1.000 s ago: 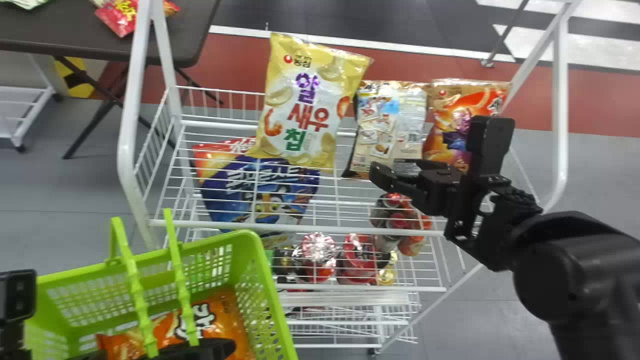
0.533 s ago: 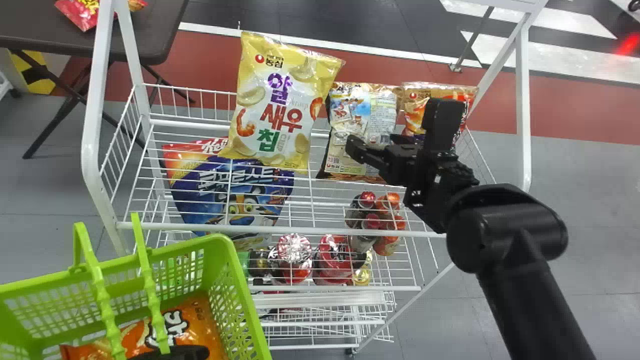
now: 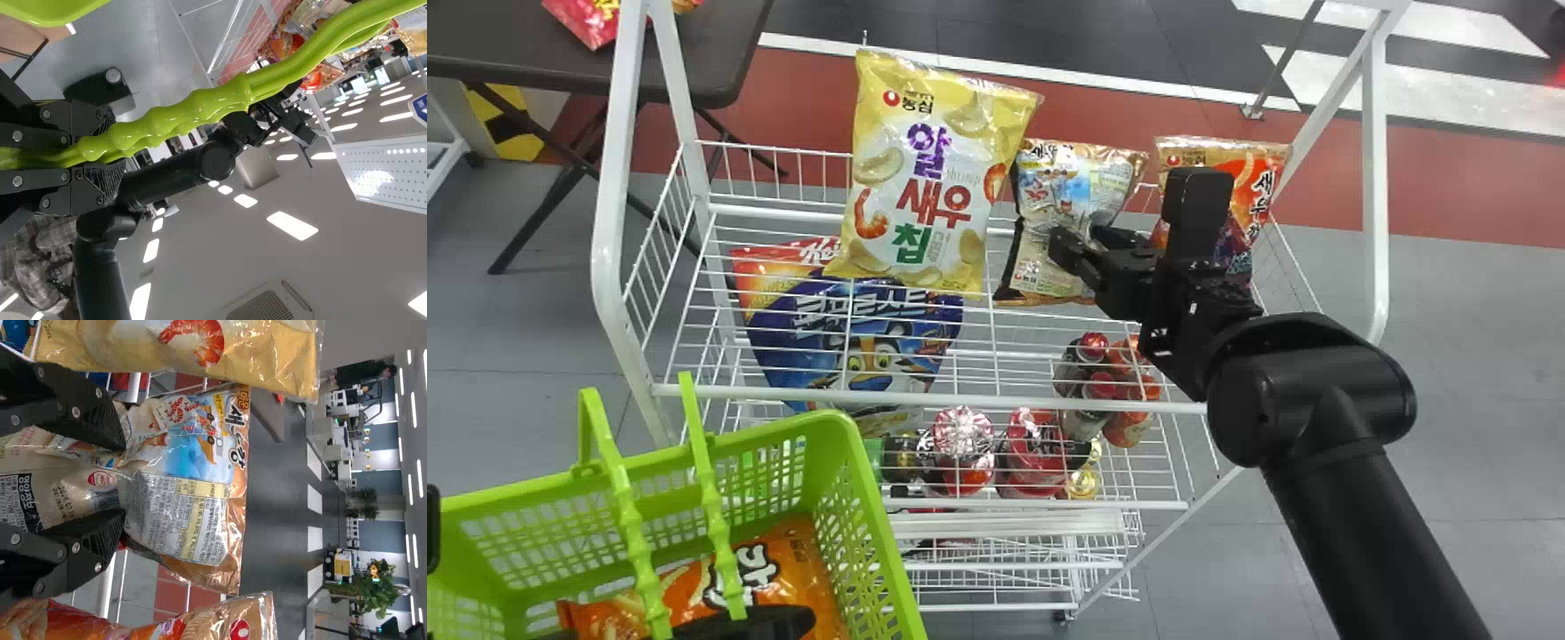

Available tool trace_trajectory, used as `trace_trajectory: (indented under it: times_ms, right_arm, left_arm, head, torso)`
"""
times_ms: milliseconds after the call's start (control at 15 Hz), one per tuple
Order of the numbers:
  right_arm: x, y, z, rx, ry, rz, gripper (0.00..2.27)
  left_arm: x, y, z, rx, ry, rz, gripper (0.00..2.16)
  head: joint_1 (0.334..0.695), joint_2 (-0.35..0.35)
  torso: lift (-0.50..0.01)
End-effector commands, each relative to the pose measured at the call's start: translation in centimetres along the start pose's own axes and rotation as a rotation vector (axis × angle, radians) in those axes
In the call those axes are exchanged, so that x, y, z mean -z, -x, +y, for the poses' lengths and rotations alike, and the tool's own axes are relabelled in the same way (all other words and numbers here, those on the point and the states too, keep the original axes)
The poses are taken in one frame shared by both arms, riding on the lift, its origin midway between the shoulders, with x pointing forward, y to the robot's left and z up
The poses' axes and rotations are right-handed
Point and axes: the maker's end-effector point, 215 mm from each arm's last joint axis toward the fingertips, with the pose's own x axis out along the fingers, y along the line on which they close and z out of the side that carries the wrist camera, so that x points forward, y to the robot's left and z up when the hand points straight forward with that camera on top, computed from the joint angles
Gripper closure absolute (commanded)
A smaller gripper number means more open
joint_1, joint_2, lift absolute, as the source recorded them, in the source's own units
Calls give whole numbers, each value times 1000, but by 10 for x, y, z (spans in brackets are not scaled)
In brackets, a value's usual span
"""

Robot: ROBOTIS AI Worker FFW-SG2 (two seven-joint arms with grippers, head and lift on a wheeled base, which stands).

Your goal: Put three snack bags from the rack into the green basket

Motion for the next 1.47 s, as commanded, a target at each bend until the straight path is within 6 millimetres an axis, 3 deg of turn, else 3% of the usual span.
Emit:
trace_trajectory:
  times_ms: [0, 267, 667, 933, 1200, 1333, 1400]
  right_arm:
    - [-3, 7, -3, 5, -6, -1, 2253]
    - [-22, 19, -8, 3, -34, -24, 2253]
    - [-24, 23, -20, -13, -103, -11, 2253]
    - [-26, 36, 3, -115, -167, -11, 2253]
    - [-29, 46, 8, -139, -178, 14, 2253]
    - [-26, 62, 23, -193, -215, 26, 2253]
    - [-24, 74, 40, -241, -229, 37, 2253]
  left_arm:
    - [0, 0, -2, 11, 0, -3, 2145]
    - [-1, 1, -2, 9, 1, -5, 2145]
    - [-1, 2, -1, 6, -2, -7, 2145]
    - [-2, 3, -1, 5, -3, -9, 2145]
    - [-2, 4, -1, 4, -3, -10, 2145]
    - [-2, 4, -1, 2, -2, -11, 2145]
    - [-2, 4, -1, 4, -2, -10, 2145]
  head:
    - [695, -210]
    - [695, -219]
    - [695, -229]
    - [695, -228]
    - [695, -214]
    - [695, -211]
    - [695, -209]
  torso:
    - [0]
    - [0]
    - [0]
    - [0]
    - [0]
    - [0]
    - [0]
